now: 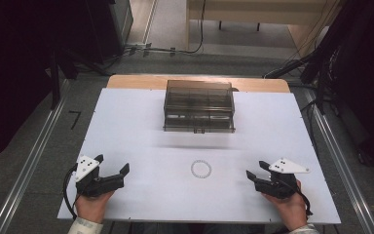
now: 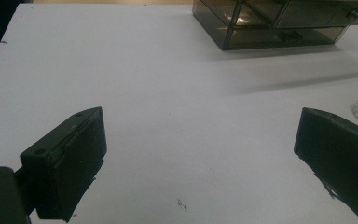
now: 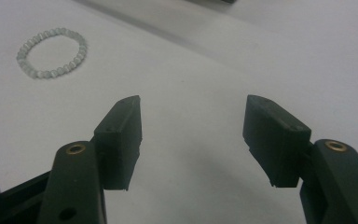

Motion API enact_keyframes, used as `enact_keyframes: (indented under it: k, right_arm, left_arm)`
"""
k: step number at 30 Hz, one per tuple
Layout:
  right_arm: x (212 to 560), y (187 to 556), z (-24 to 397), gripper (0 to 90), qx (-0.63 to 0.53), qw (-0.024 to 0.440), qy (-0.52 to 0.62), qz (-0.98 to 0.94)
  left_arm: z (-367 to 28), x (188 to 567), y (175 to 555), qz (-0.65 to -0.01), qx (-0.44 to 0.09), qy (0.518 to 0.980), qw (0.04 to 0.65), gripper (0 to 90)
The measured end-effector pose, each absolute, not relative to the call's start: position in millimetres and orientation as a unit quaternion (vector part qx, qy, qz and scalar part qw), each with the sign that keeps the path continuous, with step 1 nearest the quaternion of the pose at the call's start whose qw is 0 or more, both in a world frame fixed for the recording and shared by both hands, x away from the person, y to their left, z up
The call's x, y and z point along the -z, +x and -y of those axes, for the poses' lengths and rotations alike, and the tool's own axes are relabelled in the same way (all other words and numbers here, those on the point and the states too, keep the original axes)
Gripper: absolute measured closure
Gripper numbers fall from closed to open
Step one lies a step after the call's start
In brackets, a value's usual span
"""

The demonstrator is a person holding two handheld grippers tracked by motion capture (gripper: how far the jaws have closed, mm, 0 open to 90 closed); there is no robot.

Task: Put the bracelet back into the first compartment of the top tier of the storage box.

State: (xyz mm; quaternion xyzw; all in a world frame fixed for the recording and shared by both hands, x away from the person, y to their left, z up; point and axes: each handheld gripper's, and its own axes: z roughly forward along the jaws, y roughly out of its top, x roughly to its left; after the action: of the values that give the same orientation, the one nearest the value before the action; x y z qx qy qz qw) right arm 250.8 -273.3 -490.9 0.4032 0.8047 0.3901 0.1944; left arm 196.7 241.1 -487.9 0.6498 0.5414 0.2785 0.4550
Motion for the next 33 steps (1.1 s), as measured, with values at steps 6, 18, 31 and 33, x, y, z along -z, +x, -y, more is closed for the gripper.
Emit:
enact_keyframes:
  k: [6, 18, 31, 33]
  right_arm:
    - [492, 251, 266, 36.9, -0.386, 0.194, 0.398, -0.81]
    - [493, 252, 257, 39.0, -0.385, 0.19, 0.391, -0.814]
    - [495, 253, 242, 41.5, -0.381, 0.185, 0.377, -0.823]
    - [495, 254, 241, 41.6, -0.382, 0.186, 0.374, -0.824]
  left_arm:
    - [-241, 488, 197, -0.542, -0.278, 0.65, 0.455, 2.6]
    - [-242, 488, 197, -0.542, -0.276, 0.649, 0.457, 2.6]
    - [-242, 488, 197, -0.542, -0.275, 0.649, 0.457, 2.7]
    - [-242, 488, 197, -0.542, -0.275, 0.649, 0.458, 2.7]
